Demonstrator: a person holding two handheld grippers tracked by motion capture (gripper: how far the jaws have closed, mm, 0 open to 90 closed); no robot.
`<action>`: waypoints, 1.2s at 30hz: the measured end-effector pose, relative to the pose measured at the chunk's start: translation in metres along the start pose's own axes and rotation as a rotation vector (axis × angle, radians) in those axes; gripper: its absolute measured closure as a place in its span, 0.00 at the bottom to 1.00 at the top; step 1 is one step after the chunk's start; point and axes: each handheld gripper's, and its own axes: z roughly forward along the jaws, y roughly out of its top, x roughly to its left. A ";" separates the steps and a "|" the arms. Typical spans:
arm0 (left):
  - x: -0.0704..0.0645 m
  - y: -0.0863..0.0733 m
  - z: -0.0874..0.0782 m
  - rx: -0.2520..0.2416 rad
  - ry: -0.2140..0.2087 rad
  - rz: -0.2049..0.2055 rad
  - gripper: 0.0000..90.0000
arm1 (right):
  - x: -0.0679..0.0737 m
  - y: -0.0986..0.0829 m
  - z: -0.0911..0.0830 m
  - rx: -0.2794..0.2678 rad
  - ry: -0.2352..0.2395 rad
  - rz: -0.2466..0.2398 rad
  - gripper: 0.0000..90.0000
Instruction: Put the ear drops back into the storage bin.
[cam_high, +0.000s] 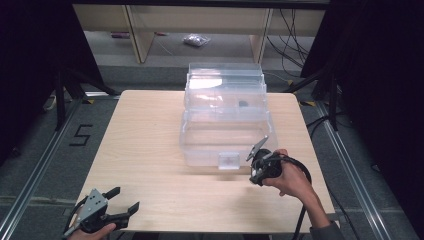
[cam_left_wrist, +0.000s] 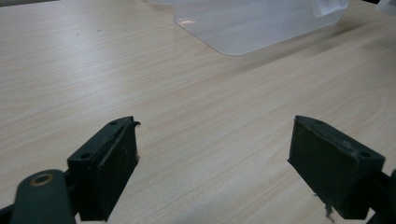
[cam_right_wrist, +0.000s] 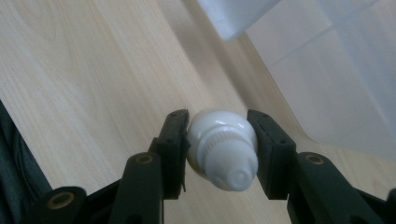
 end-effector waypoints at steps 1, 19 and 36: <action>0.000 0.000 0.000 0.000 0.000 0.000 0.16 | 0.000 0.000 -0.003 0.002 -0.003 0.026 0.67; 0.000 0.000 0.000 0.005 0.005 -0.006 0.16 | -0.032 0.019 -0.047 -0.013 -0.006 0.033 0.67; 0.001 -0.001 0.002 -0.003 -0.001 -0.020 0.16 | -0.068 0.032 -0.069 0.002 -0.043 0.118 0.67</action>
